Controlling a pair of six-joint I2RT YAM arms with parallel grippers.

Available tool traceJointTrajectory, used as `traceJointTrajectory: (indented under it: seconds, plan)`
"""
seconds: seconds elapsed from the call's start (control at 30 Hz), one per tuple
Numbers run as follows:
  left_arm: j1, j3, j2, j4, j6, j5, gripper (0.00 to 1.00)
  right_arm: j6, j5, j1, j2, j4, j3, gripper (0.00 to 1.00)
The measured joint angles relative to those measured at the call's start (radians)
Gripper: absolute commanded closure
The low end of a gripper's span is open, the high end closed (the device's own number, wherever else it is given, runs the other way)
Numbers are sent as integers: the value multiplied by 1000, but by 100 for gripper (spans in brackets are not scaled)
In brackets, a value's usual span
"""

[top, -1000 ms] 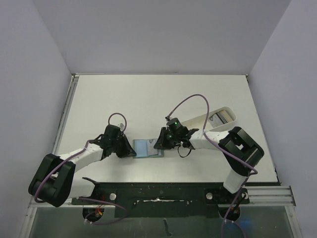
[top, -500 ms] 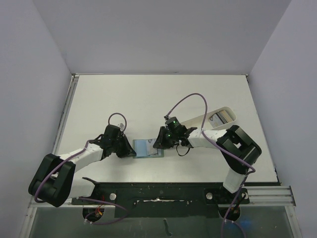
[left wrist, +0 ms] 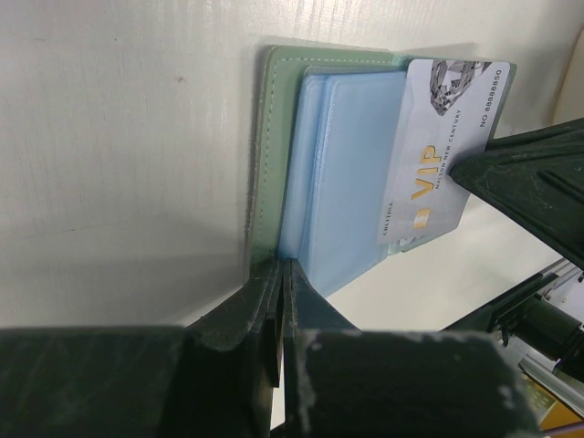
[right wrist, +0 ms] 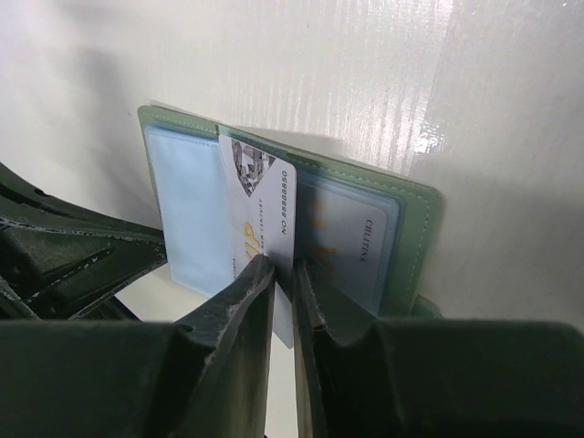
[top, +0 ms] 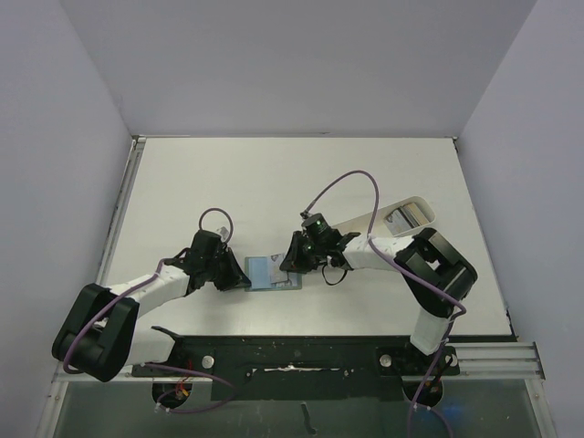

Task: Put the credit cards into the card holder
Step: Insert the credit card into the card holder.

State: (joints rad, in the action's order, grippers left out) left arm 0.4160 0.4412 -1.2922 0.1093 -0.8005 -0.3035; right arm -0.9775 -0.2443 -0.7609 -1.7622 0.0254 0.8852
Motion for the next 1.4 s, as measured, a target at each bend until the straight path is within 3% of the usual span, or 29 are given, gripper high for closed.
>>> traceJointTrajectory:
  seconds: [1.4]
  plan:
    - [0,-5,4,-6,0,0,100,5,16,-31,18,-16,-11,85]
